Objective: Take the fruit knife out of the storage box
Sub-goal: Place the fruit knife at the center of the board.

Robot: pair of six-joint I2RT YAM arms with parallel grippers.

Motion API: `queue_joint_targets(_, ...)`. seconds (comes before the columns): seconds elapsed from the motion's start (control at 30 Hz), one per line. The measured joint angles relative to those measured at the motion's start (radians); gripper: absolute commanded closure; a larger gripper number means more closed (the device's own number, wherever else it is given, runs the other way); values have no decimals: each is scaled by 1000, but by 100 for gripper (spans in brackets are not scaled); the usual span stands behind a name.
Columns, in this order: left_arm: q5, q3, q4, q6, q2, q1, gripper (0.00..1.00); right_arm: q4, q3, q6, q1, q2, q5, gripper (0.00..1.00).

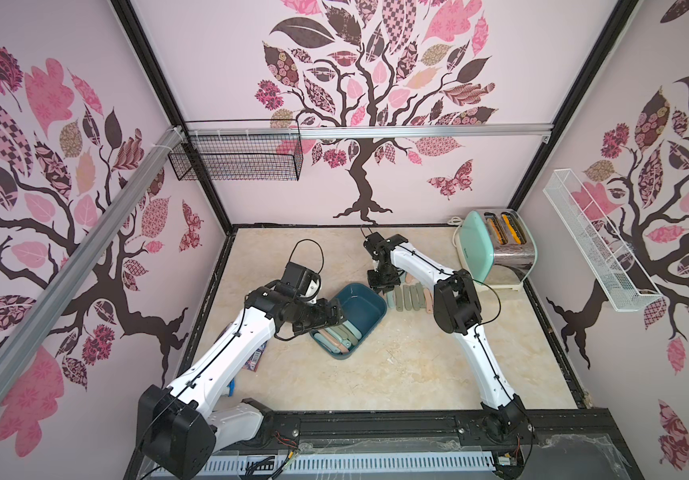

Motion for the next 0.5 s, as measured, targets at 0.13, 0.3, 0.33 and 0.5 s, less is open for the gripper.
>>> queue_joint_targets(0.13,4,-5,0,0,0,0,2,-4,-19,4,-4,-9,16,85)
queue_joint_targets(0.3,7,-21,2,0,0,0,2,-3,-77,3,-10,-42,35,82)
queue_joint_targets(0.33,8,-24,2,-1,0,0,2,-4,-88,3,-11,-49,38,80)
queue_joint_targets(0.5,14,-25,6,-1,0,0,2,-9,-96,3,-16,-55,45,73)
